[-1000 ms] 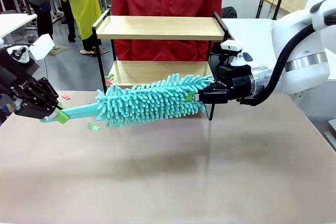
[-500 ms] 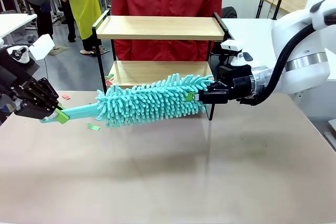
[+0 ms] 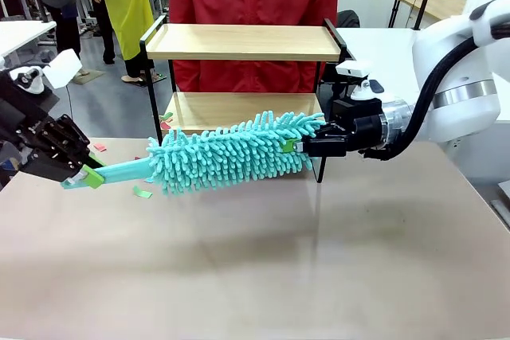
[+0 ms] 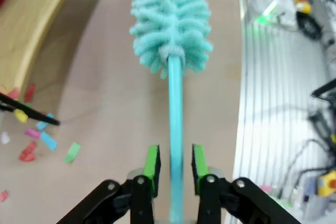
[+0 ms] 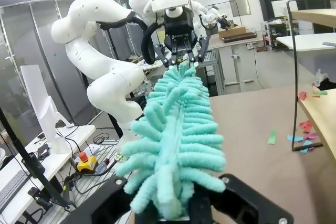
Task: Clean the shelf.
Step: Hand the Duster back to the human.
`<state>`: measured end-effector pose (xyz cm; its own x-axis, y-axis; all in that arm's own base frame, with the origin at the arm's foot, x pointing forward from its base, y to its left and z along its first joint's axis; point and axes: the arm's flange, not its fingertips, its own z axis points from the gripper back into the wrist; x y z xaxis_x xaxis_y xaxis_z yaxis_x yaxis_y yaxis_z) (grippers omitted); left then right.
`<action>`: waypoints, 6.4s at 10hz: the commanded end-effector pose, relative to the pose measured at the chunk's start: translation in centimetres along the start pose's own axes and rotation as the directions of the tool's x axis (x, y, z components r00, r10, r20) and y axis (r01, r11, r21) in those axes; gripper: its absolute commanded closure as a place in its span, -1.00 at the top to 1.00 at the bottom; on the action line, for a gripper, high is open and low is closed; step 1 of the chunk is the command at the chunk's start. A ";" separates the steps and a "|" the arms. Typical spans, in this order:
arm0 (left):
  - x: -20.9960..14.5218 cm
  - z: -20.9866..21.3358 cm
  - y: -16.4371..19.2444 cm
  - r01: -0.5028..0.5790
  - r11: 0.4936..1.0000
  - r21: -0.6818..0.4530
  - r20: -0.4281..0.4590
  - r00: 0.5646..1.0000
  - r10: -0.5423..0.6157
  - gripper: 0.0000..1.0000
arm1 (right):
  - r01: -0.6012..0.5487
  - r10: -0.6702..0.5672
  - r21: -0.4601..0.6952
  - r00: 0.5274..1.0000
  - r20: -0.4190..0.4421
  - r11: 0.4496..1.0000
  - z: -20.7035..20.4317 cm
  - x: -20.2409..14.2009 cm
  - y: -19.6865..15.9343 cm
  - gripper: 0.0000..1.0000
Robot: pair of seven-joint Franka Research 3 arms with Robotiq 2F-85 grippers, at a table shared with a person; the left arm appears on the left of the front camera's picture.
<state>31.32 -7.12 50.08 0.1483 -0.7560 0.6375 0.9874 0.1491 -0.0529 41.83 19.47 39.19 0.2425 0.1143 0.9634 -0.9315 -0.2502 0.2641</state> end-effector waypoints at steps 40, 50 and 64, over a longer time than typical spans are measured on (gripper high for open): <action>-10.4 15.0 2.3 -0.133 0.991 0.015 0.638 0.765 0.093 1.00 | 0.170 0.212 -0.982 0.960 0.183 0.078 24.3 -7.3 19.2 -0.67; -10.4 15.0 2.3 -0.133 0.991 0.015 0.638 0.765 0.093 1.00 | 0.182 0.200 -0.979 0.960 0.197 0.089 29.8 -2.3 11.7 -0.67; -10.4 15.0 2.3 -0.133 0.991 0.015 0.638 0.765 0.093 1.00 | 0.182 0.200 -0.979 0.960 0.197 0.089 29.8 -2.3 11.7 -0.67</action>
<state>31.23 10.76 54.49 0.1787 -0.1873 0.9659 0.9570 0.2610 -0.1264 38.52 -12.31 41.19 0.1039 -0.1299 0.9861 -0.3047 0.9396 0.1558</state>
